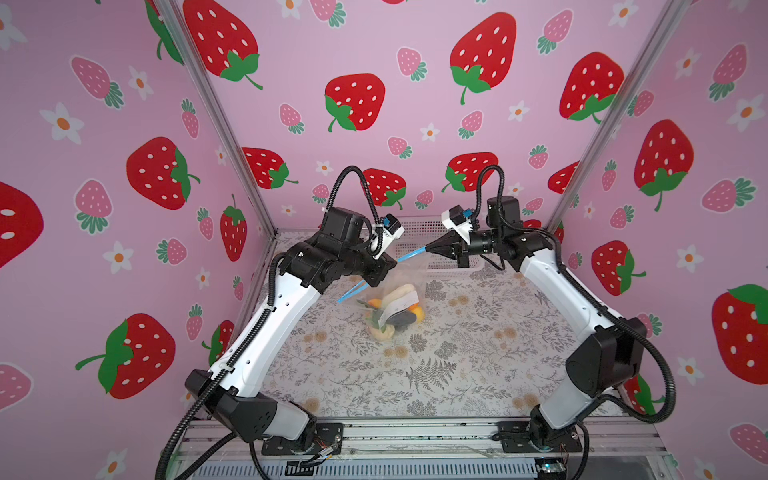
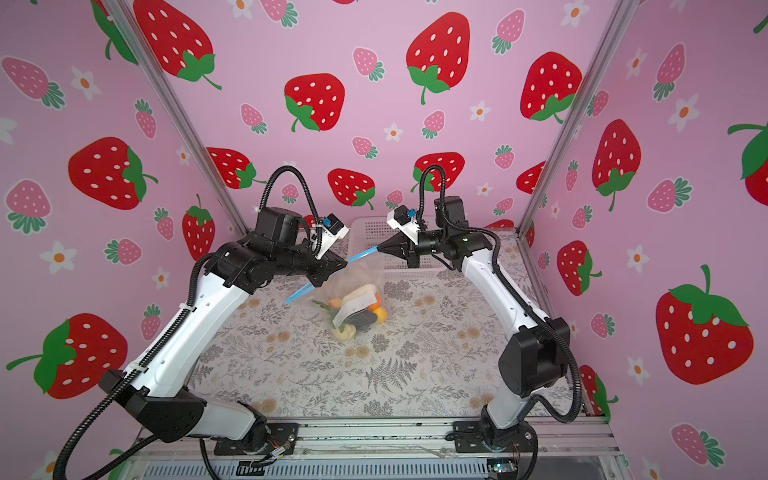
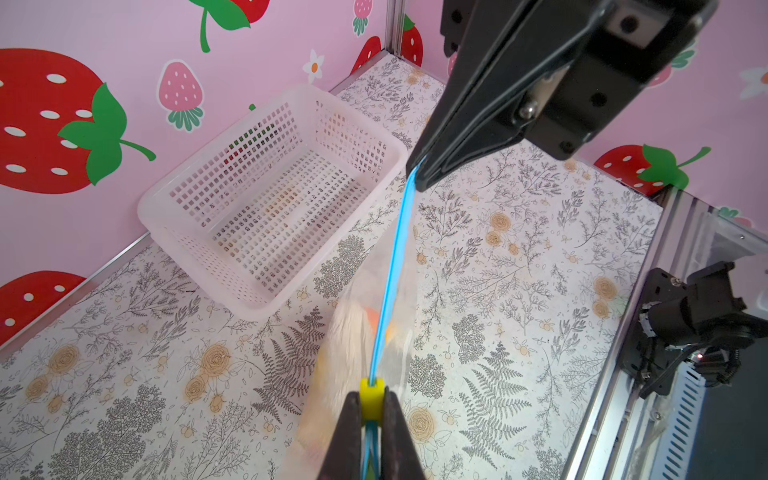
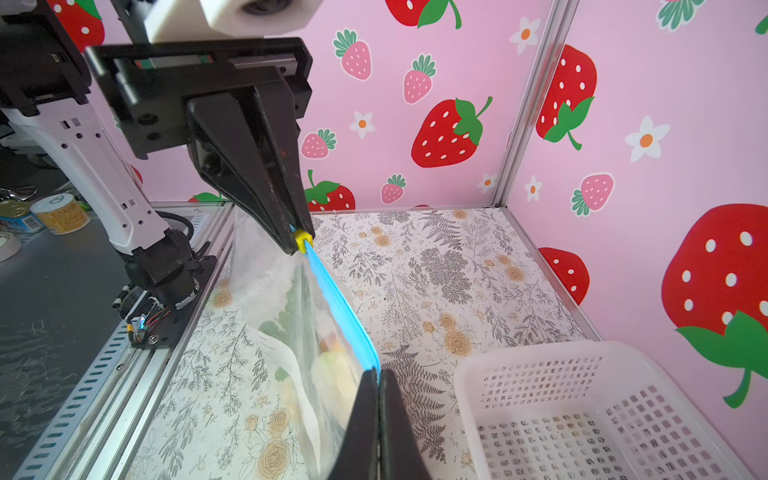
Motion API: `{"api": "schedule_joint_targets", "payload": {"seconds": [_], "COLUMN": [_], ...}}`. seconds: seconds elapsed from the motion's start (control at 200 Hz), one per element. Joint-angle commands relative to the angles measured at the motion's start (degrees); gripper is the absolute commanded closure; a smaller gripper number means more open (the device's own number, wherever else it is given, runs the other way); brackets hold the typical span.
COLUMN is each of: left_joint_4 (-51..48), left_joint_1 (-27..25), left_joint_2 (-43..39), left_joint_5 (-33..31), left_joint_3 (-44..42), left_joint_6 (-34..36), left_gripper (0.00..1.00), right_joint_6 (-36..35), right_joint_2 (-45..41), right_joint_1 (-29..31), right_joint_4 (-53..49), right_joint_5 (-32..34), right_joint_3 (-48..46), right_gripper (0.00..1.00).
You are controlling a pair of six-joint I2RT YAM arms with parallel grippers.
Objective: Place the food in the zip-top bag and seal the zipper
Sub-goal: 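Slide the left gripper along the blue zipper away from the right gripper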
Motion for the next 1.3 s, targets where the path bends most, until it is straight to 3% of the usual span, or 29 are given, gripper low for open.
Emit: {"api": "schedule_joint_targets", "payload": {"seconds": [0.0,1.295], "left_joint_4": [-3.73,-15.63], "left_joint_1": [0.5,-1.23], "left_joint_2": [-2.05,-3.48], "left_joint_5": [-2.47,-9.83], "left_joint_3": [-0.93,-2.35], "left_joint_6": [0.17,-1.45], "left_gripper": [1.0,1.0], "right_joint_6": [0.29,-1.43], "right_joint_2": [-2.22,-1.17], "right_joint_1": [-2.38,-4.07], "right_joint_4": [0.59,-3.51], "right_joint_5": [2.4,4.08], "right_joint_3": [1.14,5.15], "right_gripper": [1.0,1.0]}}
